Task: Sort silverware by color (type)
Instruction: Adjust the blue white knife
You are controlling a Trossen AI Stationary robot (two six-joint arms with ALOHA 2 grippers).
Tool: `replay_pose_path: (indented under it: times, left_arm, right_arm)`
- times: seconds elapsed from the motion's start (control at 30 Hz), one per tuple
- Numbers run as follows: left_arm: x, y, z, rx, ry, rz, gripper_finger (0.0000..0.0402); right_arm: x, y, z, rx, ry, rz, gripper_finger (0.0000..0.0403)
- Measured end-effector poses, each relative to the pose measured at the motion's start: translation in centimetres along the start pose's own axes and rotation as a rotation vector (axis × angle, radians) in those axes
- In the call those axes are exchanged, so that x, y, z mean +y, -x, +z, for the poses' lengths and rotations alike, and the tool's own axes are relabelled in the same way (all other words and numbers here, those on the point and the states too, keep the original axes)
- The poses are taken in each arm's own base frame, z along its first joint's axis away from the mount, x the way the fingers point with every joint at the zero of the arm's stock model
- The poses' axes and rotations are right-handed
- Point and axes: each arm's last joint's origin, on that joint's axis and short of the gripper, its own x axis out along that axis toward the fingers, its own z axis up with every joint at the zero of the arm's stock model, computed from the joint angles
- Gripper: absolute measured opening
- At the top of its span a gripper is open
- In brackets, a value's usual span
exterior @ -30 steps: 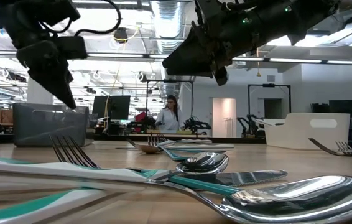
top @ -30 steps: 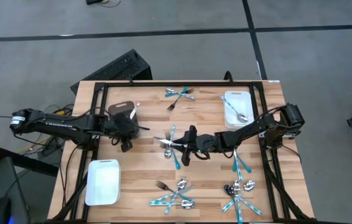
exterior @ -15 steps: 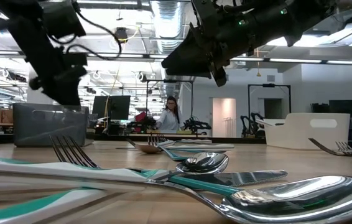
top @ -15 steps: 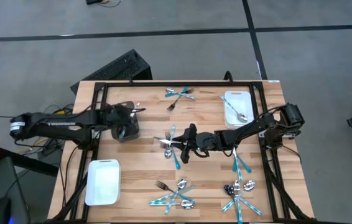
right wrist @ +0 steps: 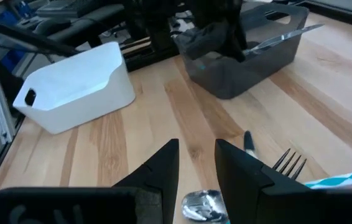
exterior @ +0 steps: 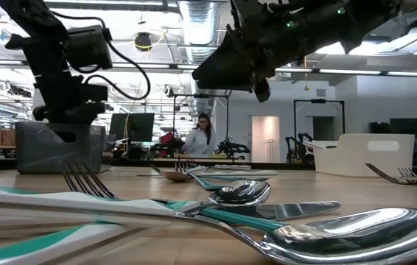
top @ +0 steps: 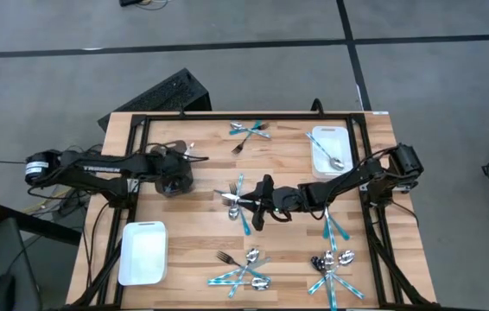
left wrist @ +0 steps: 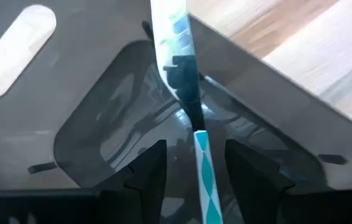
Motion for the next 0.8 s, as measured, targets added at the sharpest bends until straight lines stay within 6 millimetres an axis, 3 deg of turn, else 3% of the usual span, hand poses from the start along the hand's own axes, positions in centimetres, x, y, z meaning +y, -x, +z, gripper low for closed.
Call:
replay_pose_path:
  times: [0.33,0.53,0.8]
  left_arm:
    - [-0.7,-1.1,0.2,0.007,-0.001,0.015,0.0017]
    - [-0.4,-0.2,0.6,-0.067,0.02,-0.008,0.0027]
    - [1.0,2.7,1.0,-0.247,0.147,-0.015,0.0017]
  right_arm:
    - [0.2,0.1,-0.2,0.011,0.003,0.003,0.0128]
    - [0.5,0.2,-0.4,0.022,0.006,0.01,0.0128]
    - [0.4,0.2,-0.6,0.036,0.009,0.001,0.0128]
